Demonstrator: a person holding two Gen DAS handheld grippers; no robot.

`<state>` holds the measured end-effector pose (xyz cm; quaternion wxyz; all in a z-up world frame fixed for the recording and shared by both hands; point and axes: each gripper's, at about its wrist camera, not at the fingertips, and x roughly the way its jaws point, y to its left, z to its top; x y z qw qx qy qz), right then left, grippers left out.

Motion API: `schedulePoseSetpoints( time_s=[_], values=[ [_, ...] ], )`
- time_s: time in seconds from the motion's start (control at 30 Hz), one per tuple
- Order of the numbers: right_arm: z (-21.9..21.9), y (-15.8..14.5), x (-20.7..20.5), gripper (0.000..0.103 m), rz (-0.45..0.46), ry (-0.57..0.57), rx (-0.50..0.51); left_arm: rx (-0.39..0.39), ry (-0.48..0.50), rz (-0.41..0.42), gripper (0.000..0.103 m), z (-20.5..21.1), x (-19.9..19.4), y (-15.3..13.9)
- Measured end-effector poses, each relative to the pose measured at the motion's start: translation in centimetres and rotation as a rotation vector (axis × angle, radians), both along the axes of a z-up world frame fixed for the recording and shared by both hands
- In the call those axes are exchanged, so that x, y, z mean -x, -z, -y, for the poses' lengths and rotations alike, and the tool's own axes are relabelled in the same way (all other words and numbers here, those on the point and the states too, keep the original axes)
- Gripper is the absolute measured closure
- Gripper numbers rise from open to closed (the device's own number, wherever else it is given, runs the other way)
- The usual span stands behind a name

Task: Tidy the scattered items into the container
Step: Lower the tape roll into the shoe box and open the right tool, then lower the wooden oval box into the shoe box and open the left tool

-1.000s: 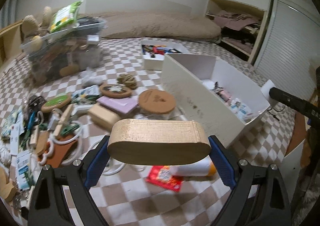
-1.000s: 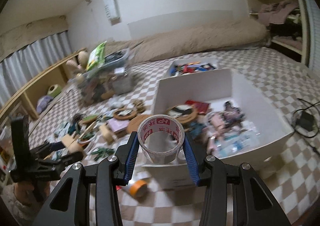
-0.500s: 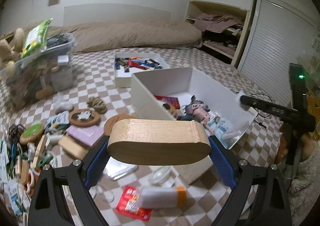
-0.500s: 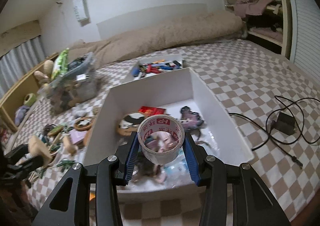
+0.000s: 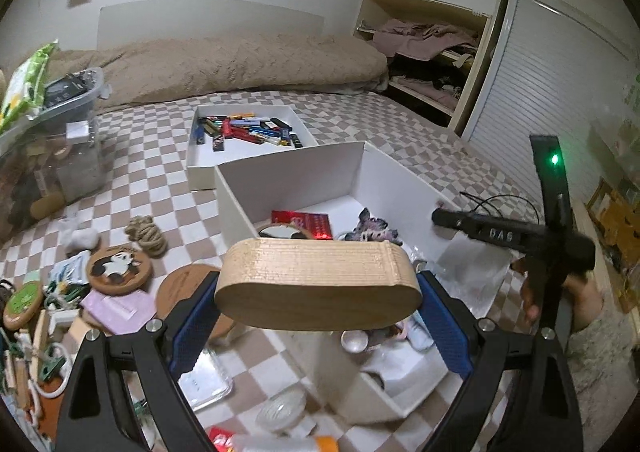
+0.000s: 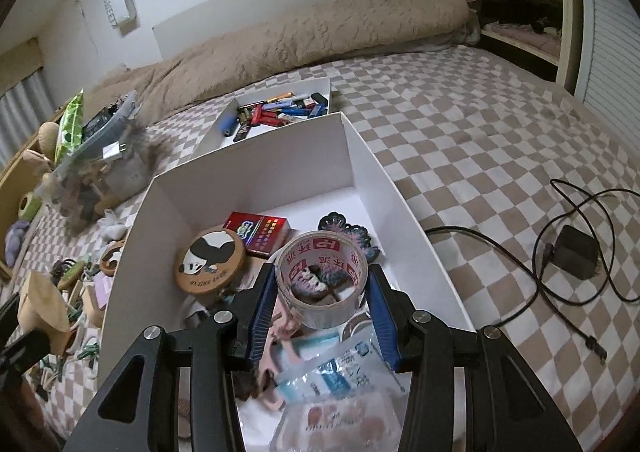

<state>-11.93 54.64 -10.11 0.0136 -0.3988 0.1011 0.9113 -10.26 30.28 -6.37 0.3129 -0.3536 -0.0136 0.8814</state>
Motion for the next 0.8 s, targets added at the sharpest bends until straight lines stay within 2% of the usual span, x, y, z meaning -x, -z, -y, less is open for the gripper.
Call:
schedulePoseSetpoints(
  time_s=[0.03,0.1,0.33,0.5,0.8],
  values=[
    [-0.1,0.0,0.1,0.038,-0.002,-0.003,0.0,-0.007,0.002,0.008,0.009,-0.3,0.3,-0.1],
    [-0.1,-0.1,0.0,0.022,-0.026,-0.002,-0.015,-0.018,0.005,0.026,0.009,-0.9,1.2,-0.2],
    [-0.3,-0.8,-1.5,0.022,-0.093,-0.027,0.016,-0.004,0.02,0.062,0.009,-3.2,4.0,-1.0],
    [0.1,-1.0,-3.0,0.021,-0.108,-0.062,0.016,0.026,0.044,0.095,0.009,-5.4,5.6,-1.1],
    [2.2,-1.4,-5.1,0.017,-0.129,-0.153,-0.023,0.075,0.094,0.236,0.009,-10.0,8.4,1.2]
  ],
)
